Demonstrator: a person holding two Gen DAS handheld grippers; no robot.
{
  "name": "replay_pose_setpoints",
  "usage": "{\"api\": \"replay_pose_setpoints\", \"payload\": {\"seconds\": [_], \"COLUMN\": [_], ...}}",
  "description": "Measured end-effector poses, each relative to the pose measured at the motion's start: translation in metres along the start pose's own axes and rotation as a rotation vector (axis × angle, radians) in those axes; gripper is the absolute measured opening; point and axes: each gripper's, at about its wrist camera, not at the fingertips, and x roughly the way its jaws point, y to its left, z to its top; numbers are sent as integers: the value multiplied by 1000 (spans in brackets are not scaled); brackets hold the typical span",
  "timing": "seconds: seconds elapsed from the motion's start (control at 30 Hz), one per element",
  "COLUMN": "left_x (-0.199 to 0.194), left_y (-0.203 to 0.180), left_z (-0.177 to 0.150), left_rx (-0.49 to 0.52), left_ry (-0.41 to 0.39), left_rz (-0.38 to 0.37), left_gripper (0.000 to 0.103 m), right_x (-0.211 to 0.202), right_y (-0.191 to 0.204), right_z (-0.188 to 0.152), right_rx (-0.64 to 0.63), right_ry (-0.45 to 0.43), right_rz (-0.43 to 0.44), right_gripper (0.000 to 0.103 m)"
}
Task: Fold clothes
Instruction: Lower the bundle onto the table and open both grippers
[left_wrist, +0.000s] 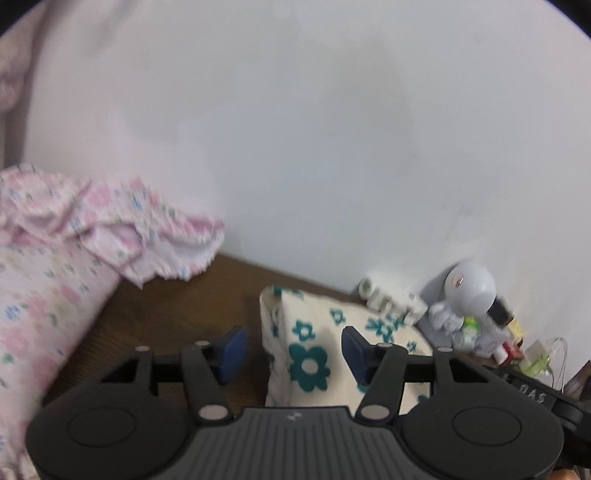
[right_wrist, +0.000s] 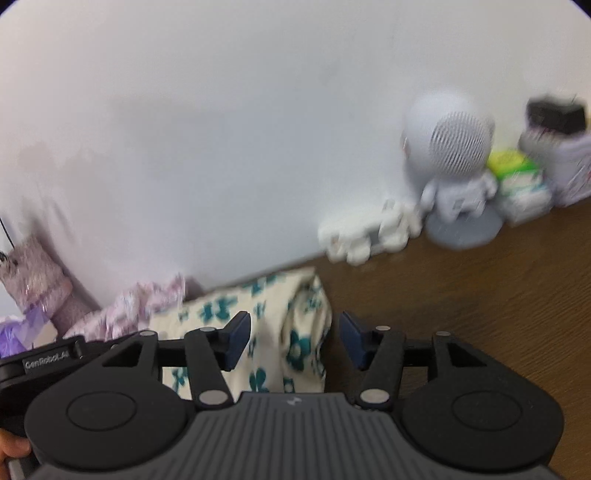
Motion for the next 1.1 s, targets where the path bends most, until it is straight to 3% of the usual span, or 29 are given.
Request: {"api": "replay_pose_setpoints", "payload": {"seconds": [0.07,0.1,0.13,0.23,0.33,0.47,0.5,0.57,0.63,0.7,0.73,0.83,0.97,1.1], "left_x": [-5,-5,-5,5,12,14,12,5,-4,-13,-17,-24,-31,-34], "left_y": [-4,-7,-9,-16,-12,-8,-9,-10,-13,-17,-19,-29,-32,-31], "left_z": [-1,-2,-3,-10,-15,-16,-16,-15,-18,-22,-24,-30,-35,-39], "left_rx": [25,40,55,76,68,60,58,61,82,110,129,205,226,224], "left_ry": [-25,-25,-25,8,23,22,15,-3,-37,-70,-86,-105,-137,-132], "left_rz": [-17,-31,-46,-23,-9,-14,-22,-39,-21,-5,1,34,60,66], "left_gripper": [40,25,15,14,14,15,21,42,75,90,96,101,103,103], "right_x": [-8,-10,-11,1,14,21,19,12,4,-2,-5,-13,-23,-25], "right_y": [6,10,15,28,28,20,22,26,31,37,40,46,51,46], "right_z": [1,1,1,0,-7,-10,-11,-11,-12,-13,-13,-15,-17,-17], "right_rx": [-11,-23,-35,-87,-118,-77,-81,-89,-99,-126,-139,-167,-214,-194], "right_ry": [-43,-51,-58,7,38,50,45,15,-22,-45,-54,-78,-110,-87], "right_rz": [16,30,45,22,-70,-65,-62,-42,-28,-26,-21,-27,-85,-101], "right_gripper": [53,49,37,19,17,18,20,30,46,48,54,77,87,99]}}
